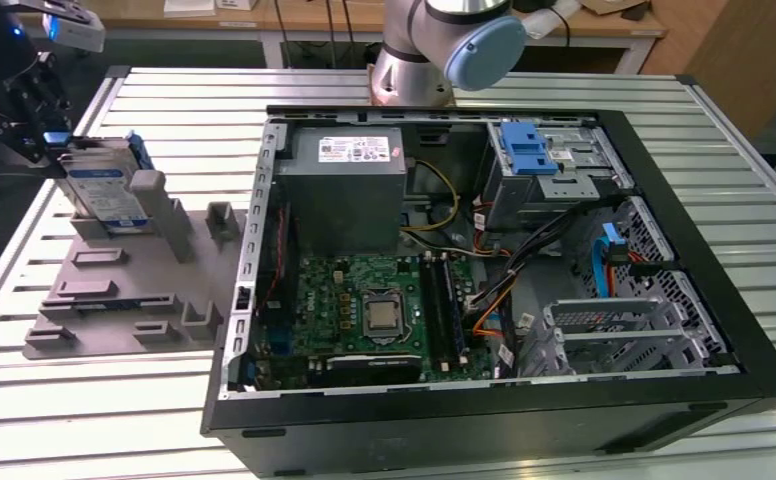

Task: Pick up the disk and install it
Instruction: 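Pick up the disk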

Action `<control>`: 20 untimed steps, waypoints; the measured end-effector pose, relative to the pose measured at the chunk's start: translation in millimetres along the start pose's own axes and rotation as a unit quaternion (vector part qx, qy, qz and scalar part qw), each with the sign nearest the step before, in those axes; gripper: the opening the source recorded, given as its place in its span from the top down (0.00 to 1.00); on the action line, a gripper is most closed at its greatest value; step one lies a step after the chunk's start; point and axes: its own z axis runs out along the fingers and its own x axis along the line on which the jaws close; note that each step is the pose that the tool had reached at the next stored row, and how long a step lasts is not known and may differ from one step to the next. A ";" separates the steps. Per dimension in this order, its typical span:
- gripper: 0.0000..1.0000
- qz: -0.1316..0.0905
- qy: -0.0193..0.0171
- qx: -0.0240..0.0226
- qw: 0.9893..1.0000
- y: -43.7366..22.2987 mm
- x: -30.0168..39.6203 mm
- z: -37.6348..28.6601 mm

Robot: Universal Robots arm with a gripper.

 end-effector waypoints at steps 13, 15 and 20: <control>0.50 0.000 0.000 0.000 1.000 0.0 -1.7 0.8; 0.50 0.000 0.000 0.000 1.000 0.0 -1.7 0.8; 0.60 0.000 0.000 0.000 1.000 0.0 -1.7 0.8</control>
